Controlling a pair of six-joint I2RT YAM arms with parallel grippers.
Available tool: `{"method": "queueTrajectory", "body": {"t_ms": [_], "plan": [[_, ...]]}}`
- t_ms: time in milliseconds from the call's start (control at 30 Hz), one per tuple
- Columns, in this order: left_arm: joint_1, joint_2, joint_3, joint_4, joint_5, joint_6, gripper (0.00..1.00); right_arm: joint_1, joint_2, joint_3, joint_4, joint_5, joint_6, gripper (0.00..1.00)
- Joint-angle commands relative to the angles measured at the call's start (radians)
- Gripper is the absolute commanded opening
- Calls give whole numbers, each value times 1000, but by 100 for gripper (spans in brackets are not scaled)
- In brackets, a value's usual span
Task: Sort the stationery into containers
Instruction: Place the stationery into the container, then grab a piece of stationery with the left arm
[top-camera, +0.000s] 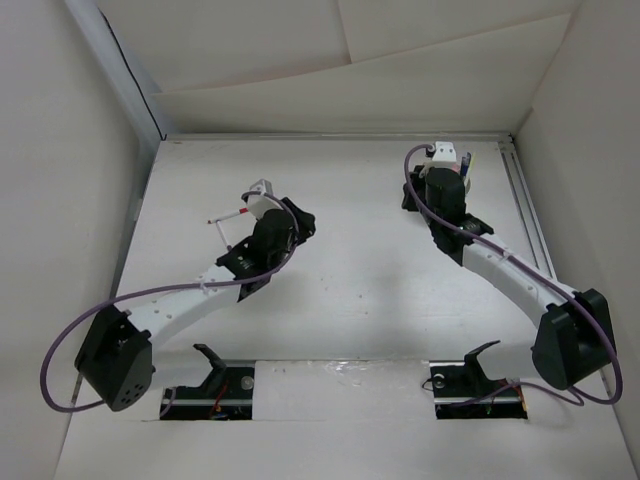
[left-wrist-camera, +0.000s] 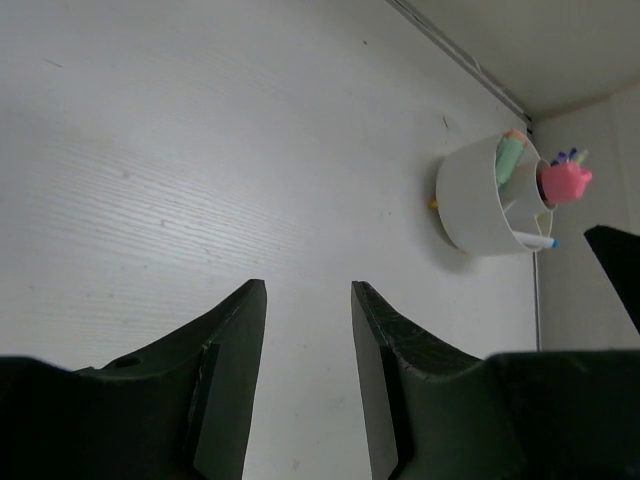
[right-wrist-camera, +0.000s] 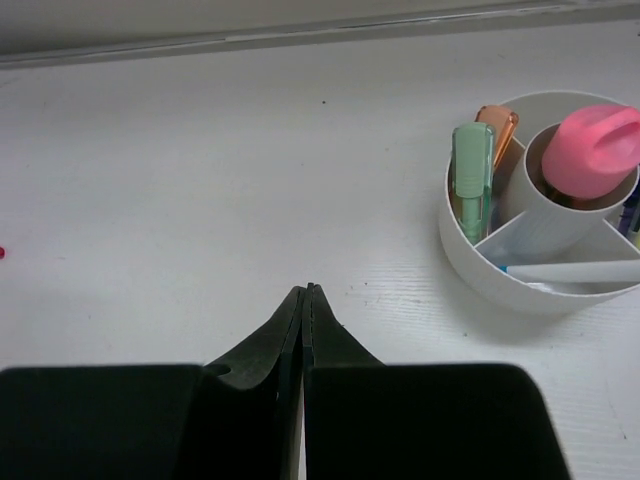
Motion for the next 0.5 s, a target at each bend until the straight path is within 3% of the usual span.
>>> {"method": "queueTrajectory", "body": {"t_ms": [0, 167, 333, 467], "plan": [[21, -86, -18, -88, -122, -51, 36, 5, -11, 34, 16, -31, -13, 3], [91, -107, -29, -200, -170, -80, 37, -4, -2, 34, 16, -60, -13, 14], [226, -107, -89, -236, -95, -103, 37, -14, 19, 34, 16, -69, -13, 32], [314, -41, -112, -225, -36, -103, 37, -14, 41, 43, 16, -91, -13, 37]]}}
